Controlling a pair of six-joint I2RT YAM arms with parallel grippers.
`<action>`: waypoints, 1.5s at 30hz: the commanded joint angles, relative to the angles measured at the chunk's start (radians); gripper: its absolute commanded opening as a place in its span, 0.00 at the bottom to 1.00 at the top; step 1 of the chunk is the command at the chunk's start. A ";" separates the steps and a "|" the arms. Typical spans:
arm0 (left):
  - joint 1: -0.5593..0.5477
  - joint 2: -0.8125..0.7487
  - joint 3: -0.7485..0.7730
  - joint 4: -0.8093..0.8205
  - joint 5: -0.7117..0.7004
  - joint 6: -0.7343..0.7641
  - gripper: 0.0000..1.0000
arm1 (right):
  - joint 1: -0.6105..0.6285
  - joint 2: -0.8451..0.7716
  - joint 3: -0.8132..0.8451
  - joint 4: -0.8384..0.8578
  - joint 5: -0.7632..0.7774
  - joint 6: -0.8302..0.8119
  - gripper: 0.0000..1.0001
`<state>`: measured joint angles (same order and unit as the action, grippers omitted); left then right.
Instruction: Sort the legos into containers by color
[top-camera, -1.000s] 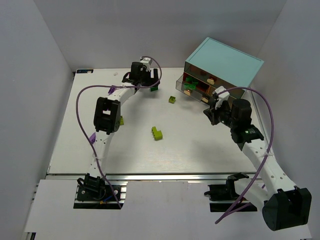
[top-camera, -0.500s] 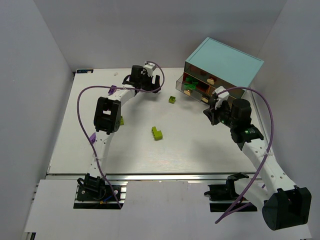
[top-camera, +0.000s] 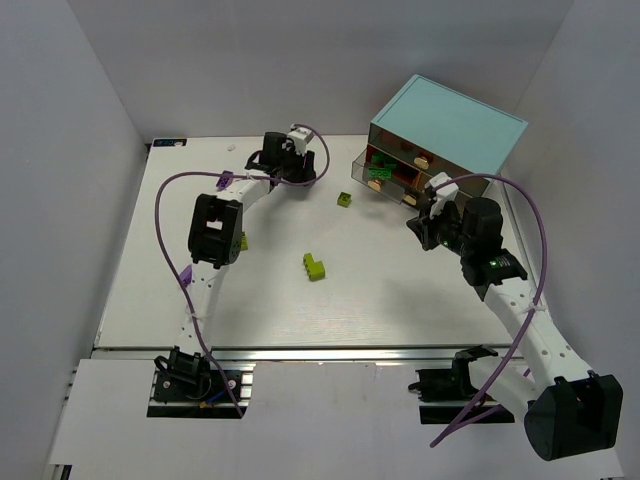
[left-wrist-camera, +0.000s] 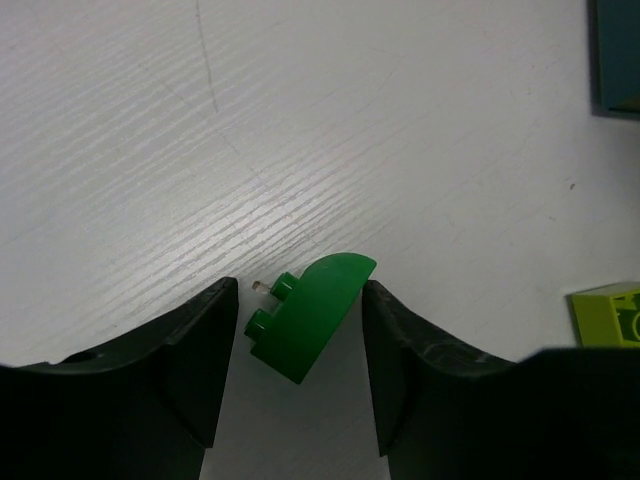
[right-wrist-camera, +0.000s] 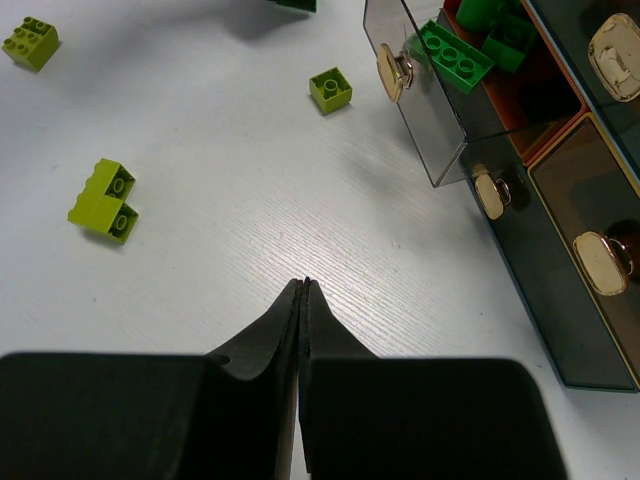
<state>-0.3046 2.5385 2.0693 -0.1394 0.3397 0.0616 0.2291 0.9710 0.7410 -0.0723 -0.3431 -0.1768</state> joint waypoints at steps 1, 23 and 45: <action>0.004 -0.003 0.015 0.007 -0.011 0.000 0.62 | -0.002 0.003 0.006 0.043 0.000 -0.012 0.00; -0.034 -0.604 -0.612 0.454 0.237 -0.380 0.11 | -0.017 -0.028 0.006 0.042 0.013 -0.001 0.00; -0.240 -0.374 -0.293 0.578 0.090 -0.543 0.15 | -0.043 -0.031 0.004 0.045 0.015 -0.009 0.00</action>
<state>-0.5259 2.1532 1.7252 0.3977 0.4946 -0.4728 0.1890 0.9546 0.7406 -0.0715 -0.3351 -0.1764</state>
